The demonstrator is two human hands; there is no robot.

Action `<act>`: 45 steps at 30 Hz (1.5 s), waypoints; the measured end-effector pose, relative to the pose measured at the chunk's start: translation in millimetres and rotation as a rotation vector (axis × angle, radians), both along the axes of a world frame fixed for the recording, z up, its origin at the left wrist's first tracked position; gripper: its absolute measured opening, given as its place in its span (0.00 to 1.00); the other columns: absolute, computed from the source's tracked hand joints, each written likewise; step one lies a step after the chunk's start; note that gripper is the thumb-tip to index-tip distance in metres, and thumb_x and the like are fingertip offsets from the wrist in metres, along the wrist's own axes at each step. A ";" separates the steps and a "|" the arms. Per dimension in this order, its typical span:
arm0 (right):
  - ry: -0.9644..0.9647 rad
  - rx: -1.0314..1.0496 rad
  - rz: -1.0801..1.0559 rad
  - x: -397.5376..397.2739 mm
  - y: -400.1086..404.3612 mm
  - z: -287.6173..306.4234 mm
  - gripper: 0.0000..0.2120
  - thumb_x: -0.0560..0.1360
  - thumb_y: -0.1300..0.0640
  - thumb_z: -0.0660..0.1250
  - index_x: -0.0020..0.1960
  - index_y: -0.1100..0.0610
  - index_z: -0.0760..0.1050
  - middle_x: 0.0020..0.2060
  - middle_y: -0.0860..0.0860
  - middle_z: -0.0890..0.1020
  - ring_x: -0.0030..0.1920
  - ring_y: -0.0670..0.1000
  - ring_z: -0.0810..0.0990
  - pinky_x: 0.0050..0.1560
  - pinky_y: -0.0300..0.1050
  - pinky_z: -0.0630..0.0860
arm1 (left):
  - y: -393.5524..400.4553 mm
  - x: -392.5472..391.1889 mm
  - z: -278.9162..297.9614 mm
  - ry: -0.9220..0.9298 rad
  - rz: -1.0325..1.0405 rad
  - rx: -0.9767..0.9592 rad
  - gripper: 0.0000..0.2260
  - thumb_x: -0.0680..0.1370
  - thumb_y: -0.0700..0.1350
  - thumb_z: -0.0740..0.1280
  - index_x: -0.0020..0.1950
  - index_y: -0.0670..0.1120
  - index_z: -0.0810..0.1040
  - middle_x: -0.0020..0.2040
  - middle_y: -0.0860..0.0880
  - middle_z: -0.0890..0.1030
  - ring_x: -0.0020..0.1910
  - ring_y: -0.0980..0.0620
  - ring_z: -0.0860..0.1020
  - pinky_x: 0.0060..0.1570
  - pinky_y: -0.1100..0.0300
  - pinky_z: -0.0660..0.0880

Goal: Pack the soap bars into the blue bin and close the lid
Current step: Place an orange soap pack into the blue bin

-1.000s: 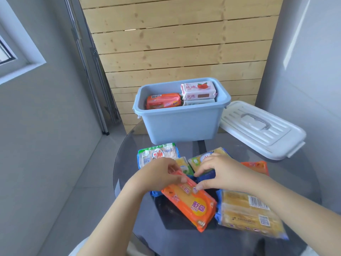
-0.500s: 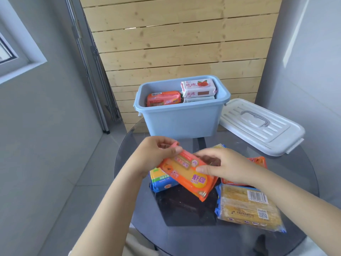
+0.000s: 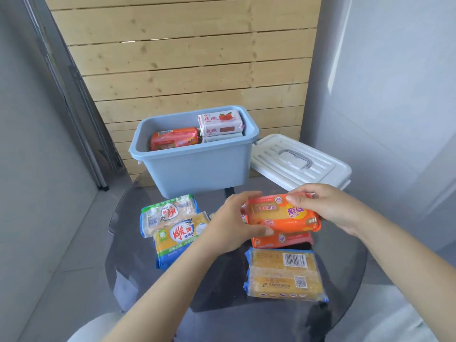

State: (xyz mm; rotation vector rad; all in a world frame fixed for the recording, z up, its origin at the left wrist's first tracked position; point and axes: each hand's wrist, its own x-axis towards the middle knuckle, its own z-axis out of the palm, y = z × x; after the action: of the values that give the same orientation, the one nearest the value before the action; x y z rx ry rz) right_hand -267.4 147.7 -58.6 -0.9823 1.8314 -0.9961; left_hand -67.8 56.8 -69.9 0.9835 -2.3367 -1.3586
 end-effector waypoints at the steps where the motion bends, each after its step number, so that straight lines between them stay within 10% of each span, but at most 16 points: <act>1: 0.023 0.013 -0.018 -1.4 1.4 -2.7 0.18 0.67 0.44 0.72 0.52 0.52 0.79 0.47 0.53 0.85 0.48 0.52 0.84 0.55 0.51 0.79 | 1.1 -1.3 -1.8 -0.012 0.014 -0.047 0.35 0.65 0.53 0.77 0.69 0.59 0.66 0.62 0.57 0.70 0.58 0.57 0.73 0.53 0.60 0.74; 12: 0.410 0.001 -0.050 1.7 20.6 -25.2 0.23 0.69 0.42 0.70 0.61 0.49 0.73 0.55 0.48 0.75 0.53 0.47 0.78 0.48 0.39 0.73 | 11.5 -4.7 -20.5 -0.056 0.059 -0.182 0.24 0.72 0.53 0.71 0.65 0.60 0.69 0.57 0.57 0.66 0.49 0.60 0.71 0.41 0.75 0.66; 21: 0.174 0.061 -0.007 3.8 28.8 -30.3 0.20 0.69 0.37 0.64 0.47 0.51 0.81 0.43 0.47 0.86 0.43 0.46 0.85 0.52 0.46 0.79 | 20.1 -7.3 -22.0 0.055 0.187 0.093 0.19 0.69 0.47 0.76 0.58 0.48 0.78 0.45 0.57 0.82 0.37 0.70 0.79 0.30 0.76 0.72; 28: 0.057 -0.039 -0.137 10.3 24.7 -15.2 0.22 0.68 0.38 0.66 0.45 0.56 0.82 0.35 0.47 0.86 0.32 0.42 0.84 0.27 0.31 0.75 | 16.3 -11.1 -4.5 0.252 0.342 0.148 0.28 0.69 0.49 0.75 0.68 0.53 0.72 0.57 0.52 0.80 0.55 0.53 0.80 0.50 0.57 0.80; 32: 0.119 -0.141 -0.223 16.7 9.2 7.2 0.30 0.61 0.31 0.63 0.41 0.57 0.83 0.35 0.50 0.86 0.35 0.48 0.85 0.34 0.40 0.80 | 0.2 -8.2 17.9 0.335 0.394 0.182 0.26 0.68 0.48 0.75 0.65 0.50 0.76 0.55 0.51 0.83 0.54 0.53 0.81 0.56 0.54 0.78; 38: 0.340 -0.242 -0.222 25.2 -26.3 49.0 0.26 0.69 0.36 0.65 0.37 0.59 0.83 0.33 0.53 0.85 0.36 0.51 0.84 0.40 0.49 0.80 | -28.8 -1.9 56.1 0.478 0.416 0.269 0.19 0.69 0.43 0.75 0.60 0.46 0.80 0.47 0.49 0.86 0.41 0.55 0.84 0.36 0.68 0.78; 42: 0.338 -0.282 -0.152 25.1 -61.1 89.3 0.25 0.72 0.36 0.62 0.37 0.57 0.81 0.31 0.49 0.84 0.32 0.46 0.82 0.32 0.36 0.74 | -61.6 -0.7 101.0 0.534 0.405 0.244 0.13 0.71 0.40 0.73 0.55 0.44 0.82 0.41 0.50 0.86 0.37 0.54 0.84 0.39 0.63 0.80; 45: 0.234 -0.297 -0.083 22.1 -102.5 116.8 0.18 0.73 0.42 0.64 0.43 0.56 0.81 0.39 0.52 0.86 0.39 0.49 0.84 0.44 0.39 0.78 | -97.3 -1.2 134.1 0.535 0.422 0.280 0.13 0.72 0.40 0.73 0.56 0.42 0.81 0.48 0.41 0.85 0.40 0.45 0.82 0.50 0.48 0.80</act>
State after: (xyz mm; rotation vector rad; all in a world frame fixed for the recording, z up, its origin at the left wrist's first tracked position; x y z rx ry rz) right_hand -245.3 45.3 58.2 -1.2538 1.9631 -1.2760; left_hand -69.0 -40.5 64.2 0.9628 -1.4850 -1.5500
